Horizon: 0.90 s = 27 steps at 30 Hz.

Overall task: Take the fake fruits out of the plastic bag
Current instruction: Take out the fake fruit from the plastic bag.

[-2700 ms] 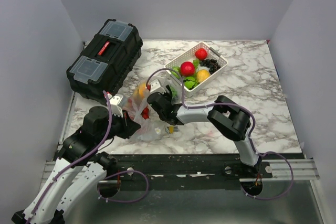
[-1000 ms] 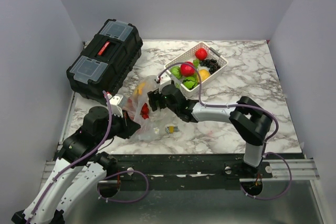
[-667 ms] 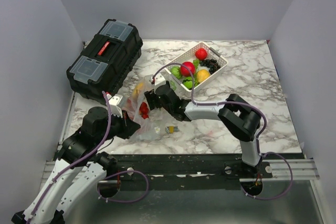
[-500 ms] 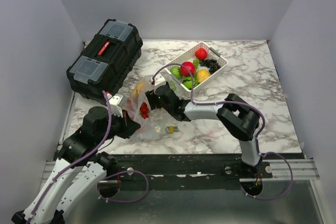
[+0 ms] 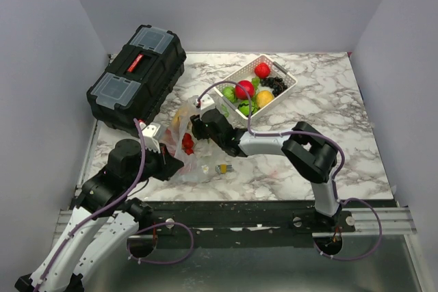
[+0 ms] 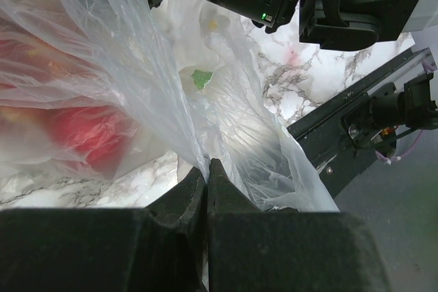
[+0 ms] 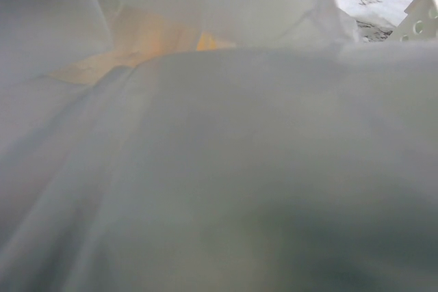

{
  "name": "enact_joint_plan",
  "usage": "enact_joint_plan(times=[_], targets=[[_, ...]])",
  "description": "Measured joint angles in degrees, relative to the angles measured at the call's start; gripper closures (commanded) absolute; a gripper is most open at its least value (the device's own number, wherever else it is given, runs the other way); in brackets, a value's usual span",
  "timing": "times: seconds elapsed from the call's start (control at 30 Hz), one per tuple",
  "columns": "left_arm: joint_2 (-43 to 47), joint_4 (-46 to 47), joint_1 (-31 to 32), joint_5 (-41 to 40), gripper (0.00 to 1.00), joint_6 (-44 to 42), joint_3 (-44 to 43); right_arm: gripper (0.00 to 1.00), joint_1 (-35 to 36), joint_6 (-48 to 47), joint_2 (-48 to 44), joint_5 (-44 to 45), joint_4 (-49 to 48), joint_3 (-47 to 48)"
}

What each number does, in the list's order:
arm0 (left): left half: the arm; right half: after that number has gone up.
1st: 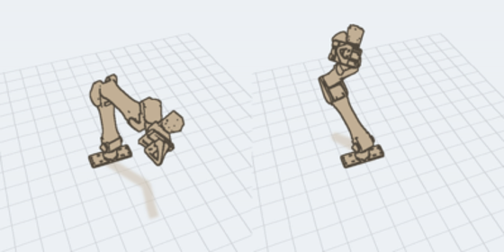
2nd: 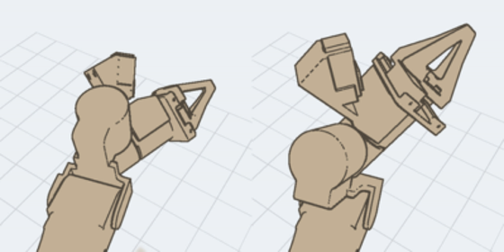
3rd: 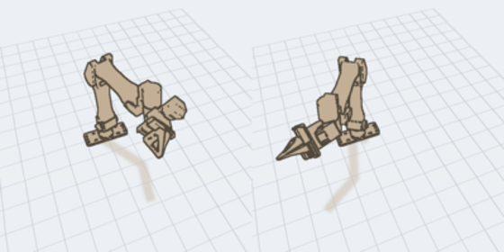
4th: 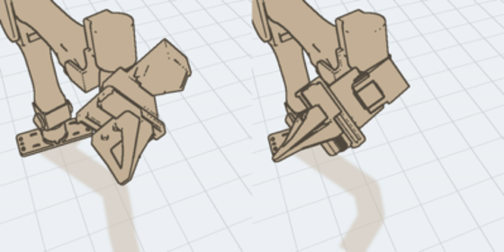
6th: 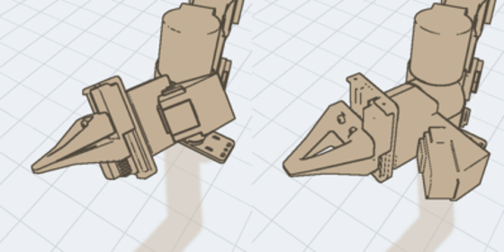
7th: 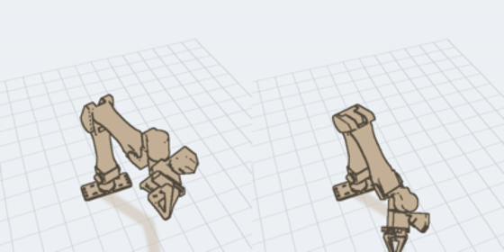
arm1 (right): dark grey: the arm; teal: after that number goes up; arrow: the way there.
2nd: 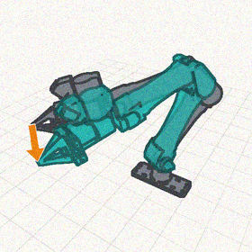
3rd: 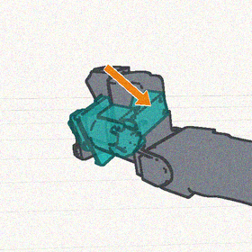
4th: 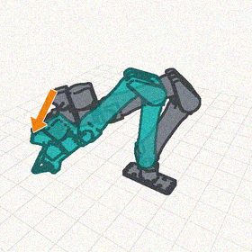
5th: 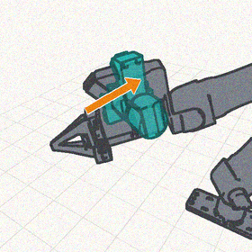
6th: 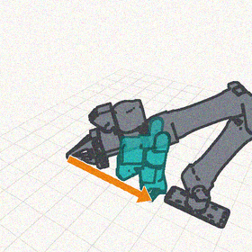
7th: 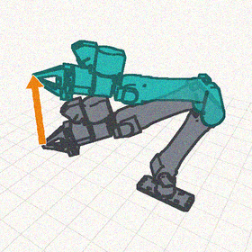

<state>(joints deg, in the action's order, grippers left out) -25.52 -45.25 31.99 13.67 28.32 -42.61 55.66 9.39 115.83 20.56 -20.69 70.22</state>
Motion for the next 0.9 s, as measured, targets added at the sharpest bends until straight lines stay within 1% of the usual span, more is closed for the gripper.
enact_joint_plan(times=[0.07, 0.13, 0.2, 0.3, 0.4, 0.53, 0.6, 0.67, 0.73, 0.8, 0.83, 0.9], targets=[[0.2, 0.0, 0.0, -0.1, 1.0, 0.0, 0.0, 0.71, 0.0, 0.2, -0.4, 0.0, -0.2, -0.3], [0.2, 0.0, 0.0, -0.1, 1.0, 0.0, 0.0, 0.78, 0.0, 0.4, -1.5, -0.1, -0.3, -1.6], [0.2, 0.1, 0.0, -0.1, 1.0, 0.0, 0.0, 0.81, 0.0, 0.6, -2.7, -0.3, 0.0, -2.6], [0.2, 0.1, 0.0, -0.1, 1.0, 0.0, 0.0, 0.88, 0.0, 1.2, -5.0, -0.7, 0.2, -3.9], [0.2, 0.2, 0.0, -0.1, 1.0, 0.0, 0.0, 0.89, 0.0, 1.6, -8.2, -1.4, 0.1, -6.0], [0.3, 0.2, 0.0, -0.1, 1.0, 0.0, 0.0, 0.72, 0.0, 2.0, -11.8, -2.0, -1.4, -8.8], [0.3, 0.2, 0.0, -0.1, 1.0, 0.0, 0.0, 0.59, 0.0, 2.0, -12.2, -2.0, -1.8, -9.1], [0.3, 0.2, 0.0, -0.1, 1.0, 0.0, 0.0, 0.37, 0.0, 2.1, -11.9, -2.1, -2.0, -9.1], [0.4, 0.2, 0.0, -0.1, 1.0, 0.0, 0.0, 0.23, 0.0, 1.9, -11.1, -2.0, -2.2, -8.9], [0.5, 0.2, 0.0, -0.1, 1.0, 0.0, 0.0, 0.12, 0.0, 1.2, -9.3, -1.7, -2.3, -8.2], [0.5, 0.2, 0.0, -0.1, 1.0, 0.0, 0.0, 0.1, 0.0, 0.7, -8.3, -1.7, -2.3, -7.7], [0.5, 0.2, 0.0, -0.1, 1.0, 0.0, 0.0, 0.1, 0.0, 0.0, -6.1, -1.7, -2.3, -6.6]])
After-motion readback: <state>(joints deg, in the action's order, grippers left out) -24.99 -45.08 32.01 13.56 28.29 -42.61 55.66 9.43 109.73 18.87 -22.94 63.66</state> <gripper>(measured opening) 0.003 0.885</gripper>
